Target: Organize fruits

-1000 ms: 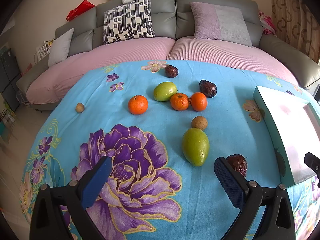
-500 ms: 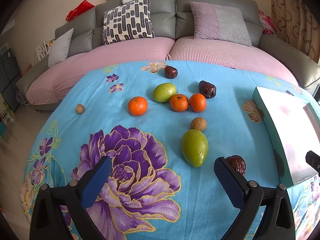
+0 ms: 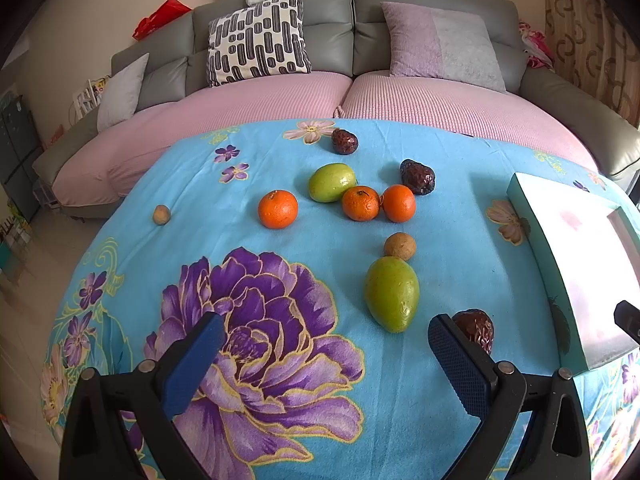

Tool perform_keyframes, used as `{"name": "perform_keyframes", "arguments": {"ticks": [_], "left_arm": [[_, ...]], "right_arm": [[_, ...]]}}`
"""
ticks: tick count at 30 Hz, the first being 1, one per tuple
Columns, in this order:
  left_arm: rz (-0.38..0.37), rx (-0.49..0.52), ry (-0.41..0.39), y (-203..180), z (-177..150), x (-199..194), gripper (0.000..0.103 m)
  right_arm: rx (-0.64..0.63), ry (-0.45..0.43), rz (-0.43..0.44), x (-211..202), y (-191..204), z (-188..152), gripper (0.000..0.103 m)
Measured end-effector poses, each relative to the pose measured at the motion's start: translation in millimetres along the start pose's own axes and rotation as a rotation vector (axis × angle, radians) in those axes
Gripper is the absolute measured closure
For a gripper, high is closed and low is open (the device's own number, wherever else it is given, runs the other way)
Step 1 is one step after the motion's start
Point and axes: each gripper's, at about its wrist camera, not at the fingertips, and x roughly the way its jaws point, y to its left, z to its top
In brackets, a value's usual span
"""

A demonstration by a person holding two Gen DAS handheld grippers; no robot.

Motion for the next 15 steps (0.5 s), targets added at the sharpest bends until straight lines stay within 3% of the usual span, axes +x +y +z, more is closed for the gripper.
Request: {"name": "perform_keyframes", "arguments": {"ticks": [15], "left_arm": [[0.008, -0.012, 0.006, 4.2, -0.4, 1.0, 0.000]], "right_arm": [[-0.004, 0.002, -0.011, -0.7, 0.8, 0.8, 0.011]]}}
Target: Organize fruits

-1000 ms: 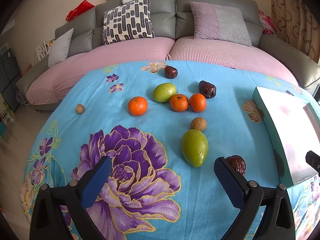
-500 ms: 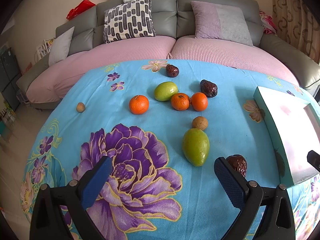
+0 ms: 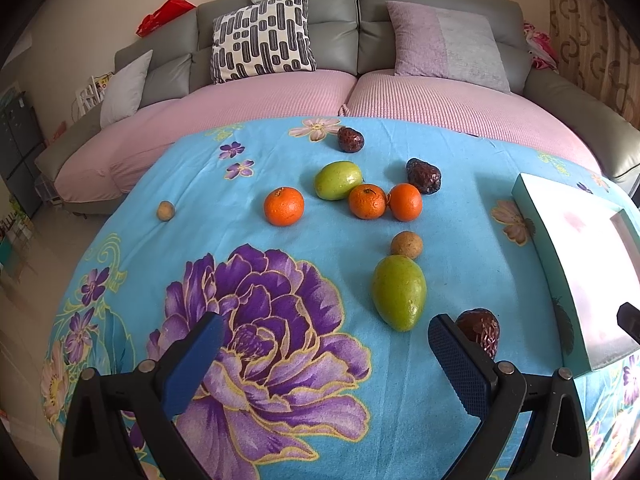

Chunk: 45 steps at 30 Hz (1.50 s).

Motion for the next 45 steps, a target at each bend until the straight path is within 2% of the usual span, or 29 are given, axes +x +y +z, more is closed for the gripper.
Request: {"name": "perform_keyframes", "arguments": {"ticks": [13, 15, 18, 20, 23, 25, 29, 34, 36, 39, 41, 45], "left_arm": [[-0.003, -0.001, -0.003, 1.1, 2.8, -0.9, 0.000], [-0.013, -0.015, -0.010, 3.5, 8.2, -1.9, 0.000], [-0.028, -0.063, -0.008, 12.4, 20.3, -4.0, 0.000], [-0.005, -0.083, -0.007, 19.9, 27.4, -5.3, 0.000], [0.039, -0.094, -0.015, 31.6, 38.6, -6.6, 0.000], [0.036, -0.109, -0.044, 38.3, 46.1, -9.4, 0.000], [0.016, -0.152, -0.098, 47.7, 62.1, -10.8, 0.000], [0.020, -0.121, -0.126, 40.4, 76.7, -6.9, 0.000], [-0.013, -0.117, -0.091, 38.0, 74.8, -1.7, 0.000], [-0.080, -0.161, -0.027, 39.7, 65.1, 13.0, 0.000], [-0.091, -0.181, 0.011, 39.8, 57.3, 21.6, 0.000], [-0.088, -0.212, 0.057, 45.1, 46.3, 32.5, 0.000]], "right_arm": [[-0.003, -0.001, -0.001, 0.5, 1.8, -0.3, 0.011], [-0.013, -0.024, 0.004, -2.4, 7.8, 2.8, 0.011], [-0.054, -0.083, 0.082, -11.3, 25.7, 8.5, 0.011], [-0.092, -0.107, 0.122, -14.0, 40.4, 10.4, 0.011], [-0.122, -0.107, 0.185, -11.0, 61.3, 12.1, 0.011], [-0.138, -0.098, 0.219, -7.8, 73.0, 12.9, 0.011], [-0.187, -0.094, 0.245, -3.0, 95.1, 12.5, 0.011], [-0.209, -0.079, 0.256, 3.8, 106.1, 11.2, 0.011], [-0.216, -0.072, 0.257, 6.7, 108.8, 11.0, 0.012], [-0.236, -0.050, 0.263, 10.9, 114.0, 7.6, 0.020], [-0.248, -0.031, 0.268, 14.3, 117.9, 4.9, 0.026], [-0.258, 0.018, 0.297, 22.0, 122.5, -0.8, 0.027]]}}
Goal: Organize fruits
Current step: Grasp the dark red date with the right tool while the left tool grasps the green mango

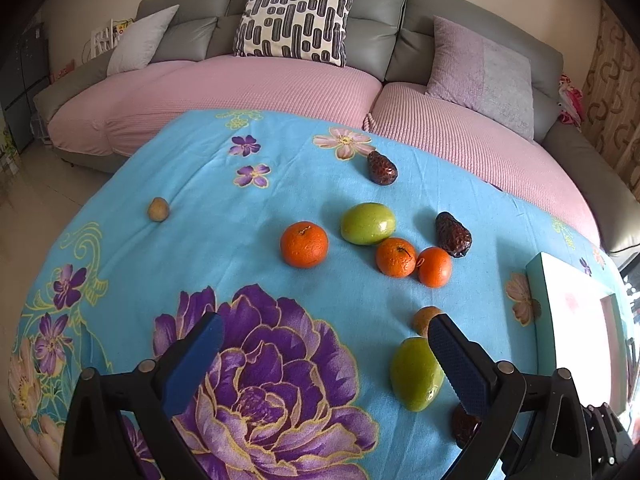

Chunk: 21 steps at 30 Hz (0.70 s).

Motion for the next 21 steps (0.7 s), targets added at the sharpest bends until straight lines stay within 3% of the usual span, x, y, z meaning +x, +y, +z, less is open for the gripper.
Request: {"name": "perform_keyframes", "arguments": {"ticks": [4, 7, 12, 14, 19, 21], "left_arm": [[0.000, -0.031, 0.035, 9.9, -7.0, 7.3, 0.001], [0.008, -0.039, 0.057, 13.9, -10.3, 12.7, 0.001], [0.013, -0.052, 0.067, 17.2, -12.7, 15.1, 0.001], [0.009, -0.057, 0.071, 18.2, -13.4, 16.0, 0.001], [0.005, -0.057, 0.065, 17.5, -12.5, 14.3, 0.001], [-0.004, -0.052, 0.062, 16.0, -12.6, 12.5, 0.001]], "right_arm": [[-0.011, 0.027, 0.018, 8.9, 5.2, -3.8, 0.028], [-0.018, 0.047, 0.038, 16.5, 9.1, -5.8, 0.044], [-0.024, 0.083, 0.043, 30.3, 12.1, -6.5, 0.046], [-0.029, 0.090, 0.047, 34.7, 13.4, -6.5, 0.059], [-0.028, 0.091, 0.061, 36.3, 14.9, -7.5, 0.067], [-0.013, 0.050, 0.057, 29.0, 13.2, -5.2, 0.067]]}}
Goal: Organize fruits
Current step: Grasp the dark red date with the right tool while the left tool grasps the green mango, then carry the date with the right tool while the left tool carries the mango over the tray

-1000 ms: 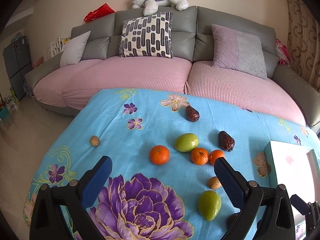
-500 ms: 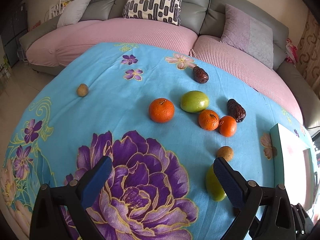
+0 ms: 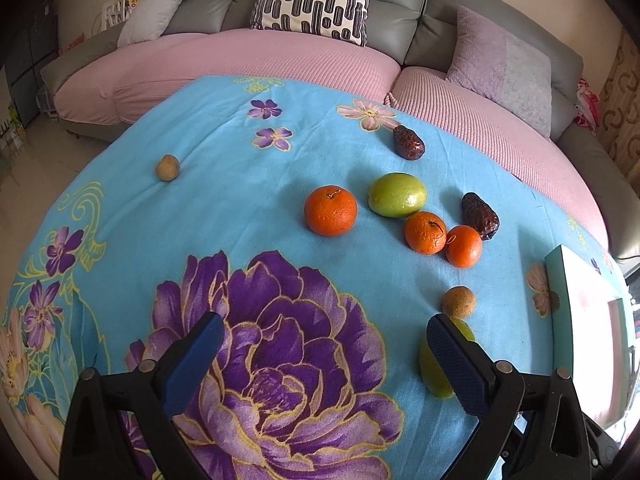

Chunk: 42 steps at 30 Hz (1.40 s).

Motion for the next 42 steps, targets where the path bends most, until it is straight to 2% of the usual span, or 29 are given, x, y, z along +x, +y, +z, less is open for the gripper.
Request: {"name": "perform_keyframes", "arguments": {"ticks": [4, 9, 12, 15, 17, 20, 25, 31, 36, 42], "left_arm": [[-0.017, 0.018, -0.019, -6.9, 0.5, -6.2, 0.001], [-0.057, 0.049, -0.008, -21.0, -2.4, -6.3, 0.002], [-0.109, 0.087, 0.012, -34.4, -6.2, -3.8, 0.013], [-0.125, 0.136, 0.032, -49.1, -11.6, 0.1, 0.025], [-0.136, 0.160, 0.048, -57.3, -15.2, 3.7, 0.039], [-0.135, 0.187, 0.072, -65.8, -20.5, 10.2, 0.050], [-0.150, 0.203, 0.083, -72.1, -24.8, 13.9, 0.060], [-0.158, 0.210, 0.074, -73.5, -25.0, 10.8, 0.061], [-0.175, 0.238, 0.027, -84.2, -22.4, -6.3, 0.061], [-0.263, 0.343, -0.024, -127.2, -28.8, -32.1, 0.061]], "right_arm": [[0.001, -0.095, -0.011, -22.8, -4.7, 6.3, 0.067], [0.041, -0.102, -0.059, -29.4, -20.7, 8.2, 0.067], [0.066, -0.117, -0.092, -36.0, -33.2, 8.9, 0.067], [0.086, -0.136, -0.114, -45.1, -45.2, 7.2, 0.067], [0.101, -0.148, -0.134, -50.9, -53.1, 6.2, 0.067], [0.126, -0.164, -0.147, -57.5, -63.7, 6.2, 0.067], [0.146, -0.180, -0.155, -65.9, -72.5, 4.6, 0.067], [0.156, -0.196, -0.159, -71.6, -76.9, 4.3, 0.067], [0.180, -0.210, -0.177, -78.3, -89.5, 1.4, 0.067], [0.280, -0.217, -0.285, -96.3, -132.7, -12.5, 0.067]]}}
